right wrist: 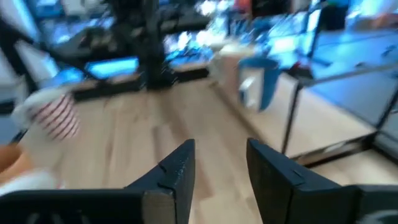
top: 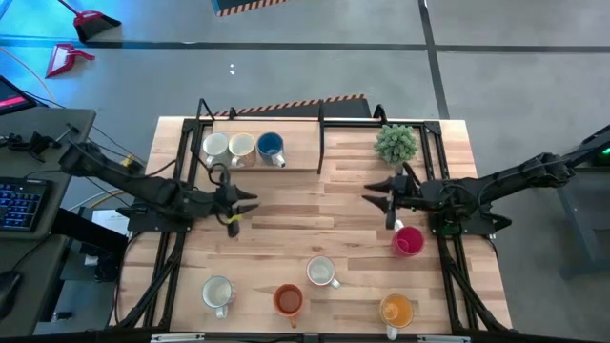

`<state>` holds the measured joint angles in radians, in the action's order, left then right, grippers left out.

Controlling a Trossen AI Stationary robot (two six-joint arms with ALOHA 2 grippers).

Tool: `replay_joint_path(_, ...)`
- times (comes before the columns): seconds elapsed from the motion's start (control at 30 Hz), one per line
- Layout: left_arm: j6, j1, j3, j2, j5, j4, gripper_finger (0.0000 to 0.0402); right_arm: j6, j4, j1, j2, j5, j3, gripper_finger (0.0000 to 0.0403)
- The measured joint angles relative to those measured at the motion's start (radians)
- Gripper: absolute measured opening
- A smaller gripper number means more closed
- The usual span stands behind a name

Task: Place coffee mugs
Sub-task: Put the red mug on the shelf

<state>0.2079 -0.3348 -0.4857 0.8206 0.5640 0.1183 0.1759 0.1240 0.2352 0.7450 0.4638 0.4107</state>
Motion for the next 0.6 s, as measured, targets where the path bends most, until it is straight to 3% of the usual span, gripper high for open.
replay_joint_path(0.17,-0.142,0.107,0.035,0.046,-0.052,-0.265,0.0102,-0.02,0.031,-0.022,0.0,-0.013,0.0,0.0131)
replay_joint_path(0.4,-0.303,0.23,0.035,0.071,-0.272,-0.52,0.0102,-0.097,0.036,-0.054,0.0,-0.067,0.0,0.0131)
replay_joint_path(0.5,-0.227,0.268,0.033,0.07,-0.322,-0.607,0.0102,-0.005,0.063,-0.071,0.0,-0.091,0.0,0.0129)
replay_joint_path(0.6,-0.125,0.304,0.013,0.07,-0.39,-0.575,0.0102,0.106,0.092,-0.101,0.0,-0.142,0.0,0.0129)
